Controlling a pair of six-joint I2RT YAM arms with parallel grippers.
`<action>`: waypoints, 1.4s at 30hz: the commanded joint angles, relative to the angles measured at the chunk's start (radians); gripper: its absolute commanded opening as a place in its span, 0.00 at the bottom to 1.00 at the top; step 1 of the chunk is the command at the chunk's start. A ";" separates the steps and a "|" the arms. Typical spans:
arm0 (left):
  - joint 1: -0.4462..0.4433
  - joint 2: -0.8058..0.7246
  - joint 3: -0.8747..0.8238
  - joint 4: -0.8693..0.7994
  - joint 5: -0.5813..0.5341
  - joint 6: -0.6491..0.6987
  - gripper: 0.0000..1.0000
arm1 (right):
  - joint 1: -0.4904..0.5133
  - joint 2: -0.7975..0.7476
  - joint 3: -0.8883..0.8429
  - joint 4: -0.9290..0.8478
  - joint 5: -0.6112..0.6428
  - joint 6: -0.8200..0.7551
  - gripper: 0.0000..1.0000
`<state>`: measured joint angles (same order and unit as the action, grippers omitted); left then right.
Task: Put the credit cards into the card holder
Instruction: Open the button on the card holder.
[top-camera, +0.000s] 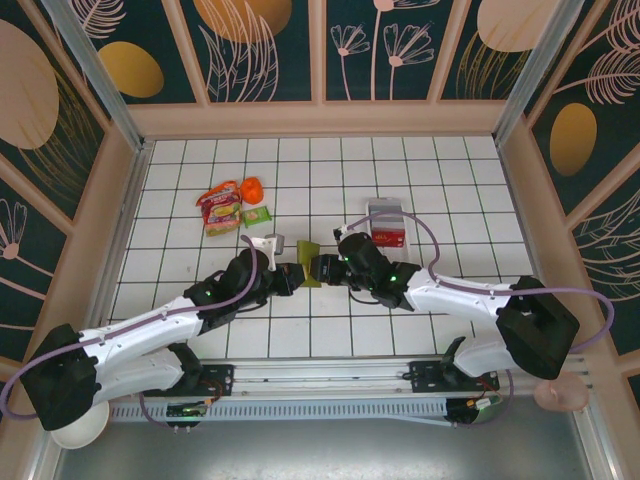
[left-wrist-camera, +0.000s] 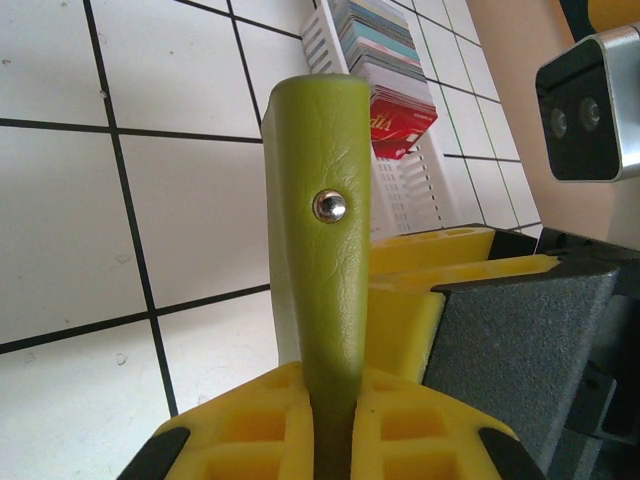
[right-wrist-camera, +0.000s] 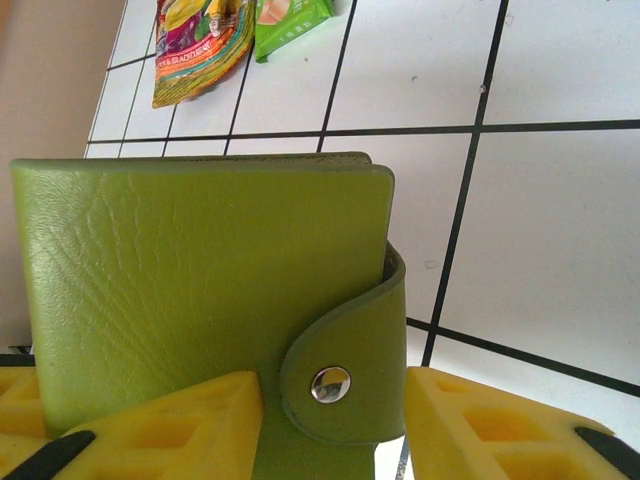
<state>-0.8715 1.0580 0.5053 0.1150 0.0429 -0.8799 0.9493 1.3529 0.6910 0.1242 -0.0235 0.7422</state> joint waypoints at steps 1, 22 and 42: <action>-0.006 -0.014 0.013 0.051 0.038 0.001 0.00 | 0.018 -0.011 0.008 0.020 0.008 0.007 0.39; -0.007 -0.021 0.007 0.041 0.013 0.011 0.00 | 0.052 0.078 0.073 -0.214 0.221 0.037 0.21; -0.006 -0.059 -0.040 0.143 0.104 0.002 0.00 | 0.076 0.125 0.101 -0.253 0.221 0.062 0.13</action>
<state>-0.8715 1.0466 0.4599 0.1226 0.0738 -0.8795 1.0302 1.4631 0.8009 -0.0311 0.1173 0.7856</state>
